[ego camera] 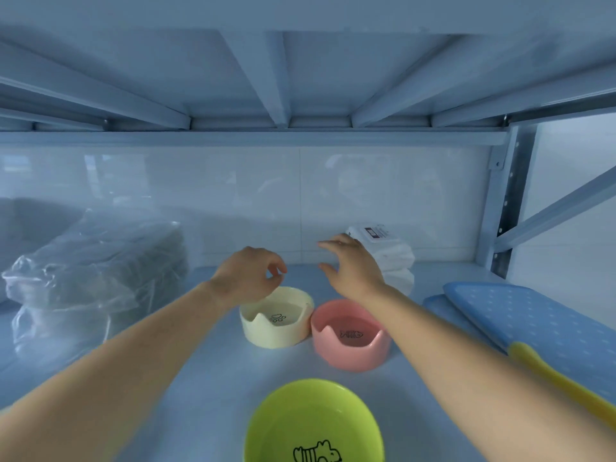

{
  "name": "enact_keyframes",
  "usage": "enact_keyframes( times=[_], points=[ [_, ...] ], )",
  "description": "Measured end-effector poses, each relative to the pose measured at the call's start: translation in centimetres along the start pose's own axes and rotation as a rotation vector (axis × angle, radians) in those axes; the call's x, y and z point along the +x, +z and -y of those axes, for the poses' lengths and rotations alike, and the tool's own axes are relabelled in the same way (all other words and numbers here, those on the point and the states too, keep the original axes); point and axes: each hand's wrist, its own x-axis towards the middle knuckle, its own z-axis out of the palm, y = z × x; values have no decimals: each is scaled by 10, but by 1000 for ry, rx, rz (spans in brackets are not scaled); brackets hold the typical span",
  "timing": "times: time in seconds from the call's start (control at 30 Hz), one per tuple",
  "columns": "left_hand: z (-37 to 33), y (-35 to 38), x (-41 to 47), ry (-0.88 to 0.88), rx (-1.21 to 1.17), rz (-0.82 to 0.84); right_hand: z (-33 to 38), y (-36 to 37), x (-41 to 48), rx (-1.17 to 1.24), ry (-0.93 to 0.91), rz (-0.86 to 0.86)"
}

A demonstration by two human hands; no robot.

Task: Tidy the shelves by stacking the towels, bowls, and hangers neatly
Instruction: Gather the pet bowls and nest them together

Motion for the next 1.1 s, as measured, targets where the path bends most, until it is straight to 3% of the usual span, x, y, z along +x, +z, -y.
enact_keyframes(
  times=[0.4,0.6,0.7,0.83,1.1],
  points=[
    [106,-102,-84,-75,83,-200,174,44,30,211,-273,165],
    [170,-127,-125,-201,198,-49,245,67,42,252,-390,244],
    [187,-121,-140,-190,277,40,264,83,46,169,-386,290],
    [195,-110,-144,-165,377,-2,275,100,49,35,-375,293],
    [192,-109,-128,-155,409,-24,271,98,59,-8,-325,342]
  ],
)
